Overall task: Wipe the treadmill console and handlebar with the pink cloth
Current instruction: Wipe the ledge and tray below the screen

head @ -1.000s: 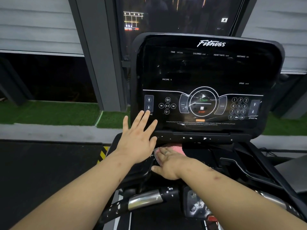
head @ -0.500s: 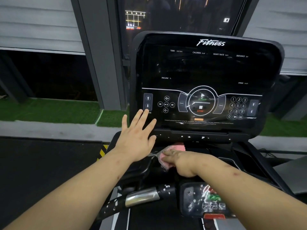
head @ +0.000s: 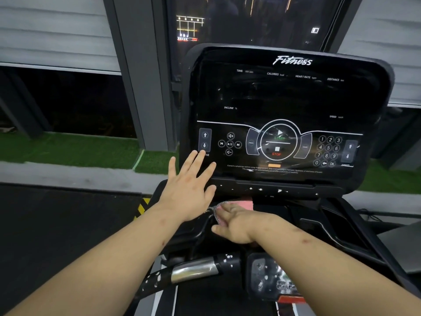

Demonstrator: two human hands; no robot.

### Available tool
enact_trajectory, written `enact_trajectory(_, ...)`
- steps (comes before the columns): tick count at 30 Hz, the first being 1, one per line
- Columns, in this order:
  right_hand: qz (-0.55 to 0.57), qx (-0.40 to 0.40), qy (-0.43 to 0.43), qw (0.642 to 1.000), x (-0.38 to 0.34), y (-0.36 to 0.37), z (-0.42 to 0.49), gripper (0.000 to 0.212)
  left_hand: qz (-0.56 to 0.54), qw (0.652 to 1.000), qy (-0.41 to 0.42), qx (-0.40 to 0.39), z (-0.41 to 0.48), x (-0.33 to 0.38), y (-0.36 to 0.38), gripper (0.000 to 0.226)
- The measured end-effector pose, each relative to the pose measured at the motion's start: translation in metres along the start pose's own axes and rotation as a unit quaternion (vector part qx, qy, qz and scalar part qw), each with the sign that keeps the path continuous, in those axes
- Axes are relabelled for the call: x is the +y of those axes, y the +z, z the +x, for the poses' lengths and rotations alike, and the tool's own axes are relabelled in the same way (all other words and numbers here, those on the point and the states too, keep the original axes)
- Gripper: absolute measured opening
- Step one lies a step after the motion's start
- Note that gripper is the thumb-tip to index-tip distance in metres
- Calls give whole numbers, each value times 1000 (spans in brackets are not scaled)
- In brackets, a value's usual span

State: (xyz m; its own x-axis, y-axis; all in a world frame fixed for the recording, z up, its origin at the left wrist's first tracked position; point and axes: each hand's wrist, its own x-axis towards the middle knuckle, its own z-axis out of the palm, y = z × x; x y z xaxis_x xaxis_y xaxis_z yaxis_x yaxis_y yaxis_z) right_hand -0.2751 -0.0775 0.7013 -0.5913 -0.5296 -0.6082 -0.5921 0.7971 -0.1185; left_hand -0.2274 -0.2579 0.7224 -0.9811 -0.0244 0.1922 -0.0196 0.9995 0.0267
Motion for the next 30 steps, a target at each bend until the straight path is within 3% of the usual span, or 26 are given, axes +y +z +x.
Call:
enact_trajectory(9,-40,2,-3,999,-32,-4,24,85,-12,1000,-14,-7,-18,-19,4,65)
enact_trajectory(20,-91,-48,-67,992,-91,19,16,82,-42,998,-36,-2,-43,-25,12,65)
enact_trajectory(30,-56,-26,-34,998,-70,10,9,77,-73,994,-74,-18,-78,-36,24,63)
